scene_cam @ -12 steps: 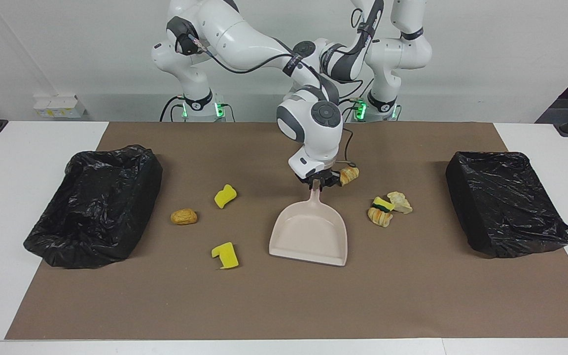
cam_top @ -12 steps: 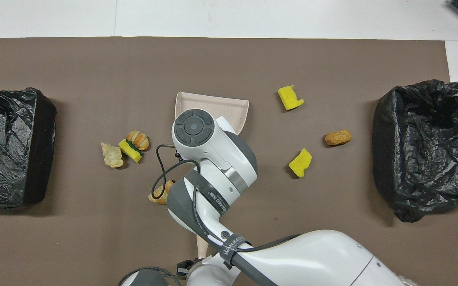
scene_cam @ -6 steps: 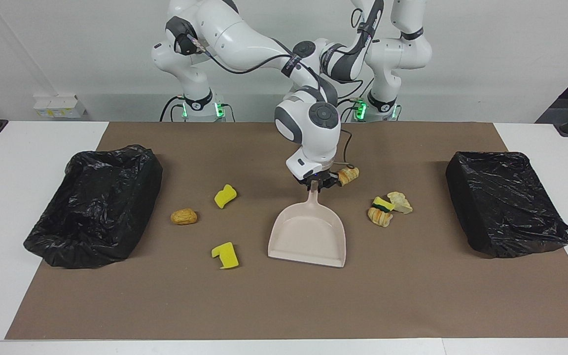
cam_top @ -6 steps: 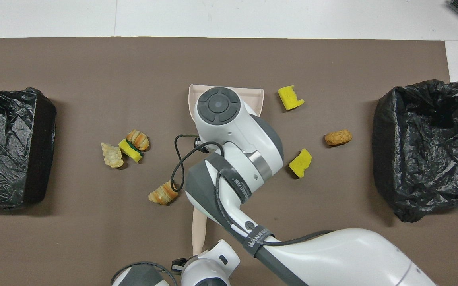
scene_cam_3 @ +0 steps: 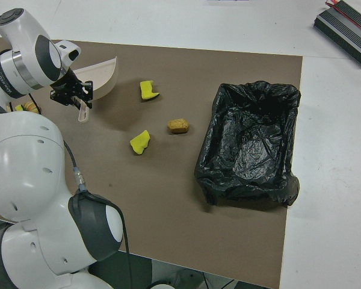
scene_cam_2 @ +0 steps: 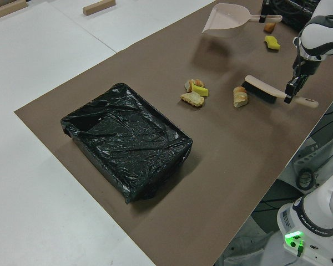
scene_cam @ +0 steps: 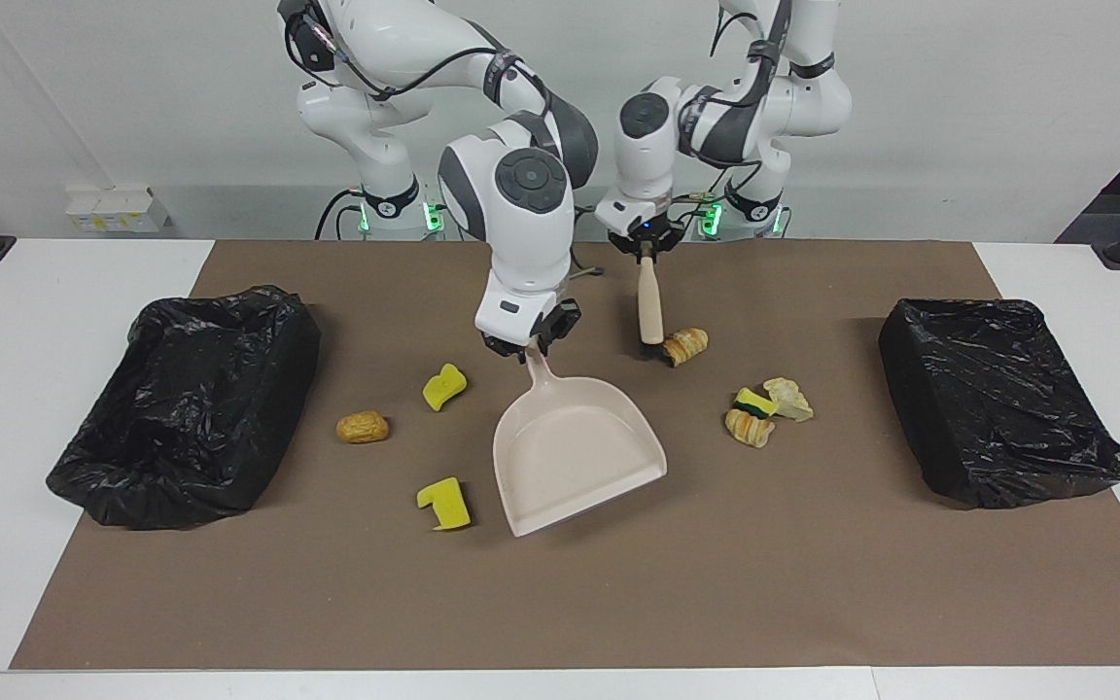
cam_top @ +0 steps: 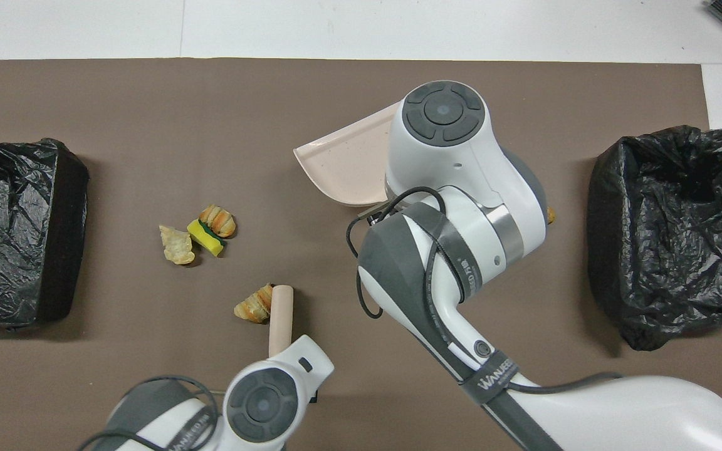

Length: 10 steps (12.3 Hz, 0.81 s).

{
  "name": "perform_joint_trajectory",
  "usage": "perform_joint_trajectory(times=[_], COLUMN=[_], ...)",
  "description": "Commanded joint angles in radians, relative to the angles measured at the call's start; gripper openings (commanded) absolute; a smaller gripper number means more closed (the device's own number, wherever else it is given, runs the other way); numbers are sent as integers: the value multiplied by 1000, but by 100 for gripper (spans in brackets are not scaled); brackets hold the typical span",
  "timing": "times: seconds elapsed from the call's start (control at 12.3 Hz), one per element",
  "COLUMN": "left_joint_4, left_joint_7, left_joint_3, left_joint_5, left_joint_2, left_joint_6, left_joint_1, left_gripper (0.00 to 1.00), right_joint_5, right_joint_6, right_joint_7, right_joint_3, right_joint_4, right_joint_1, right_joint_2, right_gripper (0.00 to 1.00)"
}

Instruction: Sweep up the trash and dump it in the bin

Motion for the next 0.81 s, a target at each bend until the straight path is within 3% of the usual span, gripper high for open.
perform_joint_trajectory(times=[0.0,0.41,0.49,0.57,0.73], left_joint_4=[77,224,258,298,373], left_joint_7=[176,353,382,386,378], left_joint_3=[182,423,483,518,531], left_joint_5=[3,232,278,293,356], left_joint_2=[-41,109,148,194,307], left_joint_6=[-100,-46,11,46,73], left_joint_1=[9,38,36,35,35], left_gripper=[0,0,0,0,0], right_joint_5=[-23,-29,-64,-73,-81], right_joint_6=[4,88,136,179,220], right_joint_7=[-218,-545,-700,-829,-864], right_joint_3=[10,9,9,10,9], right_joint_4=[-91,-248,-298,-338,-430], right_joint_1=[-5,-11,-20,-31,-32], right_joint_2=[-59,-134,-155,-169,-215], right_gripper=[0,0,0,0,0])
